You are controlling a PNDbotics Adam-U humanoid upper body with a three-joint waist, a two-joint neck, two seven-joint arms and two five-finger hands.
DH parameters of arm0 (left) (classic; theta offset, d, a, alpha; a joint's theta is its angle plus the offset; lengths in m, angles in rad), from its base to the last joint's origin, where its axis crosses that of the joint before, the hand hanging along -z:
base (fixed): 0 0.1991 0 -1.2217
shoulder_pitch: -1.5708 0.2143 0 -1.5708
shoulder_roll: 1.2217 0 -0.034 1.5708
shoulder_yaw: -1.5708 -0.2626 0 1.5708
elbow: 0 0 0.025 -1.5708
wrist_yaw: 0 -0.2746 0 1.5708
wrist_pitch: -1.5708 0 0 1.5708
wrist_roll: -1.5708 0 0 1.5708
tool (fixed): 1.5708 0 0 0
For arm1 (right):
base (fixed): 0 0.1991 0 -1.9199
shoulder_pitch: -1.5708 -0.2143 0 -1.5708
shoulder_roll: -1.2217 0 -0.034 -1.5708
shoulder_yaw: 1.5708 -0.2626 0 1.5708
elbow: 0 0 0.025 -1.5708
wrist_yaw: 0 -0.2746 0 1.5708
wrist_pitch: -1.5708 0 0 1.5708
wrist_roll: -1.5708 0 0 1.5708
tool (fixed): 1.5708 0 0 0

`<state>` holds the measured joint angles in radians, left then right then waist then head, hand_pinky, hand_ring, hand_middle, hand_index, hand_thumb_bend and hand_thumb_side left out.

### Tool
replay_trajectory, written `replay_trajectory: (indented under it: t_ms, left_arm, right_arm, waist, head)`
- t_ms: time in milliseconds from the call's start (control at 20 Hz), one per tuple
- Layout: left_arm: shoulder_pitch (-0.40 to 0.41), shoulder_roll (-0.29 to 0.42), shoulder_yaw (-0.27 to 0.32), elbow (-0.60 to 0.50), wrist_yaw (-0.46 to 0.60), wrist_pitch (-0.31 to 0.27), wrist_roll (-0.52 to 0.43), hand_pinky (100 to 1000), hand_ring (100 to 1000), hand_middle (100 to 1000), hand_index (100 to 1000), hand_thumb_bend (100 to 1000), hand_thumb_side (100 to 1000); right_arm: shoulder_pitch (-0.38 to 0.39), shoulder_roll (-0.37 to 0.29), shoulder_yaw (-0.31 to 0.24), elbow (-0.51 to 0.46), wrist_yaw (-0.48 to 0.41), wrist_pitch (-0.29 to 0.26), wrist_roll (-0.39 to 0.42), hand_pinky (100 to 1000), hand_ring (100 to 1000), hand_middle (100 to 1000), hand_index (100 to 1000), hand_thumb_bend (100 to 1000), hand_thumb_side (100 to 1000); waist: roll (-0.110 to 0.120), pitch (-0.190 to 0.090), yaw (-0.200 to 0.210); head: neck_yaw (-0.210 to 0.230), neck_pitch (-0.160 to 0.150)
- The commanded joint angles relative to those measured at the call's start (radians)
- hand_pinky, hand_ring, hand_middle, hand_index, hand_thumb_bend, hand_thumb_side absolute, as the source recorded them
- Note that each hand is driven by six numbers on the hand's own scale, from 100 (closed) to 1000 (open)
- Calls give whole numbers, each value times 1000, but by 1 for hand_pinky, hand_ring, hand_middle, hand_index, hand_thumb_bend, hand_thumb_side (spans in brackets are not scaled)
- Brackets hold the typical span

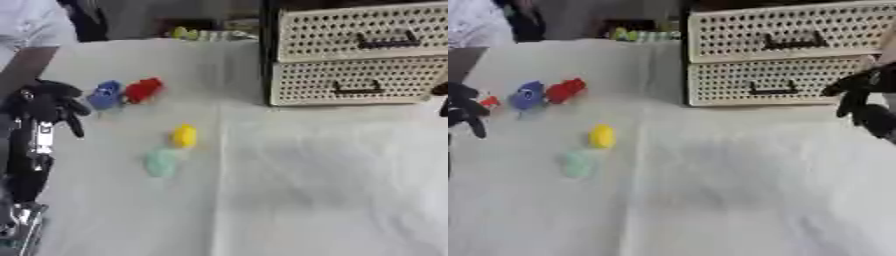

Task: Pick up objects from table and place into drawer.

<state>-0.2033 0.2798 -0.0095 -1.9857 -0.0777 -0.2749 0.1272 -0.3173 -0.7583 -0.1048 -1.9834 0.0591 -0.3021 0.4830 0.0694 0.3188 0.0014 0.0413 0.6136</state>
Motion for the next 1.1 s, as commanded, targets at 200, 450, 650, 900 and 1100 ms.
replay_trajectory:
  t_ms: [200,450,650,900,1100]
  left_arm:
    - [-9,26,2,-14,7,2,-4,282,495,569,661,100,703]
    - [-12,36,-2,-14,10,0,-8,283,496,569,661,100,699]
    - [-15,43,-5,-14,14,0,-11,283,496,569,661,100,700]
    - [-17,50,-7,-14,18,0,-13,283,497,570,661,100,698]
    - [-18,55,-9,-14,20,0,-15,283,497,570,662,100,697]
  right_arm:
    - [-57,-220,10,-17,7,-43,-42,488,528,397,792,247,940]
    - [-104,-372,53,-17,-44,-48,14,398,466,338,820,268,899]
    - [-134,-446,76,-17,-86,-44,101,336,419,308,820,269,873]
    - [-168,-502,99,-17,-127,6,170,217,310,191,830,331,845]
    - [-204,-524,118,-15,-159,65,208,148,241,120,838,374,834]
  waist:
    - [-16,-26,7]
    - [-26,-30,13]
    - [-33,-33,13]
    - [-39,-37,14]
    - [-44,-39,17]
  head:
    - [-18,-12]
    - [-40,-18]
    - [-66,-23]
    - [-87,-35]
    - [-97,-44]
